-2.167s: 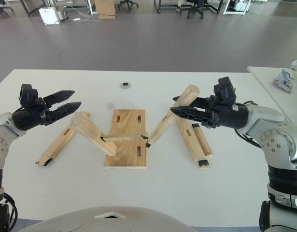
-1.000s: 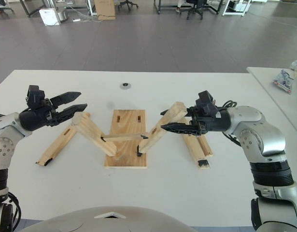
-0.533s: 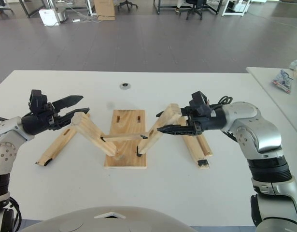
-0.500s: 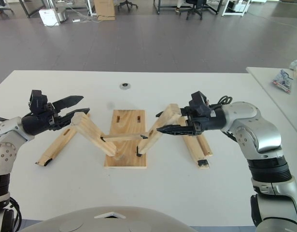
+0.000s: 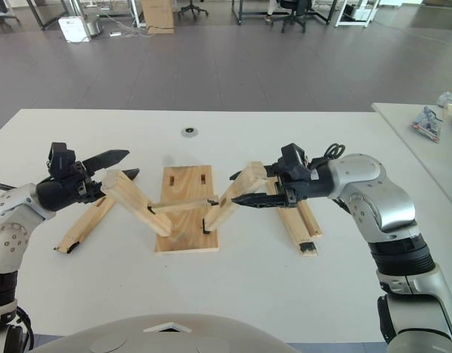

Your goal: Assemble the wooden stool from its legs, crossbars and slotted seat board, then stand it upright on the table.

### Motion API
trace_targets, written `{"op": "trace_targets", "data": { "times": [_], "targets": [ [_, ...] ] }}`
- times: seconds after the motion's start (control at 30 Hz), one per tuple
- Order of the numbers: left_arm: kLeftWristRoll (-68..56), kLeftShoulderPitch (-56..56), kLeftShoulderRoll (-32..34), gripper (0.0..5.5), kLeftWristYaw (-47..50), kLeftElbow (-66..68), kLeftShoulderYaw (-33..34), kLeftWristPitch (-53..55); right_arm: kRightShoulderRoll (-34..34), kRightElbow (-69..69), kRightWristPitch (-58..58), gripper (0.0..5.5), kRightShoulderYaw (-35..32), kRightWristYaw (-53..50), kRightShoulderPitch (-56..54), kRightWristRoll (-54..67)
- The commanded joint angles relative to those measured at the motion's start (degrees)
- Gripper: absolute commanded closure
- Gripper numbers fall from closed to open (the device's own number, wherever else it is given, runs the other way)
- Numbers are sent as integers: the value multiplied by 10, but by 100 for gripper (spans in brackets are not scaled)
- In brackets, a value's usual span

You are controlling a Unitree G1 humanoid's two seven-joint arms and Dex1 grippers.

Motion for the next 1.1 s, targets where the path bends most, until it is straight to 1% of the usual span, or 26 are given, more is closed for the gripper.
{"op": "trace_targets", "data": {
  "times": [0.03,0.23,0.53,0.87,1.1],
  "targets": [
    [6,12,-7,183,12,-14,-4,-6,-12,23,27,344,52,15,-12,-59],
    [7,27,-15,183,27,-27,-3,-14,-9,31,31,344,89,25,-51,-84],
    [14,34,-31,183,38,-31,-13,-28,7,82,58,344,133,37,-120,-105],
    [16,43,-37,183,57,-35,-23,-37,20,62,55,344,167,38,-129,-132],
    [16,44,-38,183,68,-39,-29,-38,36,87,59,344,197,36,-138,-155]
  ]
}}
